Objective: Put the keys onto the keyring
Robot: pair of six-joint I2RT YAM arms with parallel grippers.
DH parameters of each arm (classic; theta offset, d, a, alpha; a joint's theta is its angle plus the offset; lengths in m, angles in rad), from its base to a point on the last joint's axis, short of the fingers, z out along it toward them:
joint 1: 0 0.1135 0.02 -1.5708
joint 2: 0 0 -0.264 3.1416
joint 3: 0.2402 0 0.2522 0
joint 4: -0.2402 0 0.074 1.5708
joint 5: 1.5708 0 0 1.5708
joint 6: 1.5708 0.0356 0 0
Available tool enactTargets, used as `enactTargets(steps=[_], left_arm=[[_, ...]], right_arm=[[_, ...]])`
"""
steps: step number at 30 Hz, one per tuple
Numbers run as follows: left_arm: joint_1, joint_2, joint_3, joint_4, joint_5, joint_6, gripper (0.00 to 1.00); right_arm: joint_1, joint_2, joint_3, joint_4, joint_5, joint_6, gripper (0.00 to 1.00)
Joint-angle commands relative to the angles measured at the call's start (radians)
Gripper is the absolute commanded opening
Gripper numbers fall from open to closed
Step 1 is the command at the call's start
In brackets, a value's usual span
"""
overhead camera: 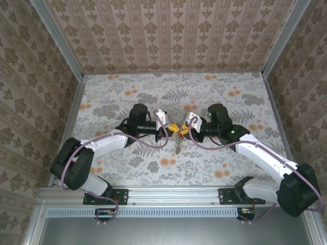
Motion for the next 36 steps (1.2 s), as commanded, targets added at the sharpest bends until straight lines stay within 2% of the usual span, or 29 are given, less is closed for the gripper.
enactTargets(steps=[1, 5, 12, 15, 23, 32, 35, 36], left_arm=[[0.001, -0.067, 0.066, -0.259, -0.046, 0.184, 0.00], [0.003, -0.097, 0.132, -0.500, -0.100, 0.320, 0.00], [-0.035, -0.065, 0.256, -0.799, -0.193, 0.501, 0.00], [-0.072, -0.016, 0.302, -0.864, -0.214, 0.546, 0.00], [-0.194, 0.136, 0.404, -0.895, -0.231, 0.586, 0.00], [-0.324, 0.332, 0.510, -0.924, -0.269, 0.609, 0.00], [-0.339, 0.368, 0.509, -0.884, -0.245, 0.575, 0.00], [-0.339, 0.376, 0.500, -0.853, -0.200, 0.552, 0.00]], right_arm=[[-0.030, -0.069, -0.048, 0.068, 0.080, 0.199, 0.33], [-0.075, -0.092, -0.048, 0.025, 0.176, 0.459, 0.44], [-0.115, -0.031, -0.039, -0.053, 0.197, 0.742, 0.47], [-0.126, -0.002, -0.043, -0.042, 0.176, 0.843, 0.47], [-0.158, 0.065, 0.008, -0.176, 0.198, 0.912, 0.48], [-0.200, 0.141, -0.025, -0.227, 0.167, 0.911, 0.48], [-0.200, 0.159, -0.037, -0.227, 0.146, 0.903, 0.48], [-0.200, 0.166, -0.039, -0.230, 0.144, 0.901, 0.48]])
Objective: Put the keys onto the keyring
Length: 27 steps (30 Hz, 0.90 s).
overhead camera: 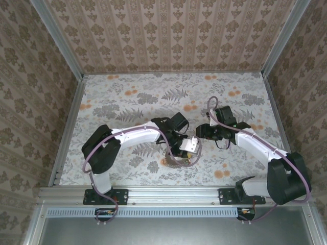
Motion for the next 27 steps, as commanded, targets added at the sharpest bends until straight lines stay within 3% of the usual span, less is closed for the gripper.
enactTargets(steps=[1, 5, 8, 15, 23, 27], left_arm=[[-0.002, 0.022, 0.004, 0.058, 0.082, -0.043, 0.00], [-0.004, 0.046, -0.024, 0.134, 0.132, -0.103, 0.01], [-0.002, 0.039, -0.046, 0.173, 0.134, -0.141, 0.10], [0.060, -0.117, -0.222, 0.414, 0.175, -0.295, 0.22], [0.179, -0.402, -0.545, 0.784, 0.052, -0.647, 0.21], [0.197, -0.539, -0.690, 0.833, -0.045, -0.780, 0.21]], right_arm=[[-0.004, 0.022, -0.010, -0.042, -0.028, 0.003, 0.48], [-0.002, 0.042, -0.011, -0.060, -0.049, -0.007, 0.48], [0.000, 0.065, -0.013, -0.077, -0.065, -0.018, 0.47], [0.009, 0.127, -0.002, -0.103, -0.081, -0.055, 0.47], [0.063, 0.226, 0.033, -0.119, -0.084, -0.103, 0.45], [0.085, 0.247, 0.032, -0.113, -0.086, -0.109, 0.43]])
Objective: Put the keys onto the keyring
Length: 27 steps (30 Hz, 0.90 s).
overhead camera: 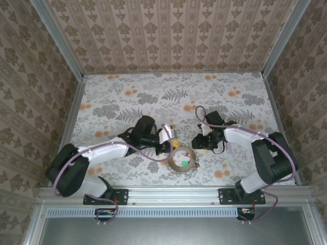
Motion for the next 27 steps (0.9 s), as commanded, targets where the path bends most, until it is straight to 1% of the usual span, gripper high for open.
enactTargets(steps=[1, 6, 10, 17, 19, 24, 27], left_arm=[[-0.001, -0.091, -0.090, 0.093, -0.093, -0.193, 0.21], [-0.016, -0.206, -0.198, 0.034, -0.184, -0.292, 0.24], [-0.042, -0.225, -0.235, 0.019, -0.238, -0.323, 0.28], [-0.065, -0.091, -0.199, 0.025, -0.250, -0.360, 0.28], [-0.065, -0.042, -0.181, 0.025, -0.252, -0.379, 0.27], [-0.067, 0.069, -0.139, 0.042, -0.235, -0.415, 0.26], [-0.067, 0.121, -0.117, 0.037, -0.238, -0.419, 0.26]], right_arm=[[0.015, 0.020, 0.022, -0.039, -0.015, -0.028, 0.43], [0.031, 0.021, -0.006, -0.035, -0.015, -0.028, 0.42], [0.042, 0.046, -0.016, -0.002, -0.036, -0.021, 0.39], [0.067, 0.095, -0.015, 0.041, -0.078, -0.012, 0.36], [0.067, 0.102, -0.024, 0.059, -0.096, -0.009, 0.33], [0.067, 0.083, -0.035, 0.059, -0.079, -0.005, 0.33], [0.068, 0.058, -0.036, 0.061, -0.103, 0.002, 0.33]])
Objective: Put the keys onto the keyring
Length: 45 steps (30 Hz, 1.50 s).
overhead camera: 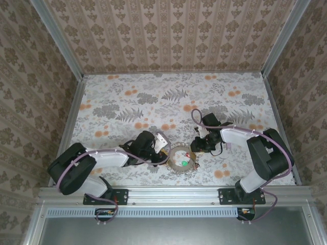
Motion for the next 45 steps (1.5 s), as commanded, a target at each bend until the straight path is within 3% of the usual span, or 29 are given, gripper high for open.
enactTargets(steps=[1, 7, 13, 26, 34, 38, 41, 45], left_arm=[[-0.008, 0.045, 0.044, 0.010, -0.003, -0.035, 0.26], [-0.009, 0.111, 0.068, -0.013, -0.022, -0.042, 0.22], [-0.009, 0.124, 0.061, -0.014, -0.038, -0.043, 0.21], [-0.004, 0.056, 0.046, 0.015, -0.105, -0.049, 0.21], [0.116, -0.125, 0.003, 0.038, -0.117, -0.173, 0.33], [0.201, -0.218, -0.021, 0.036, -0.108, -0.299, 0.52], [0.269, -0.247, -0.022, 0.053, -0.028, -0.364, 0.61], [0.318, -0.222, 0.009, 0.072, 0.075, -0.436, 0.63]], right_arm=[[0.029, 0.004, -0.034, 0.048, -0.090, 0.009, 0.33], [0.029, -0.019, -0.046, 0.017, -0.061, 0.022, 0.38], [0.029, -0.028, -0.069, 0.041, -0.096, 0.032, 0.36], [-0.005, -0.113, -0.077, 0.085, -0.143, 0.028, 0.10], [-0.056, -0.183, -0.098, 0.167, -0.238, 0.076, 0.04], [-0.099, -0.267, -0.130, 0.295, -0.307, 0.169, 0.03], [-0.126, -0.318, -0.147, 0.387, -0.331, 0.242, 0.02], [-0.150, -0.360, -0.155, 0.469, -0.350, 0.318, 0.01]])
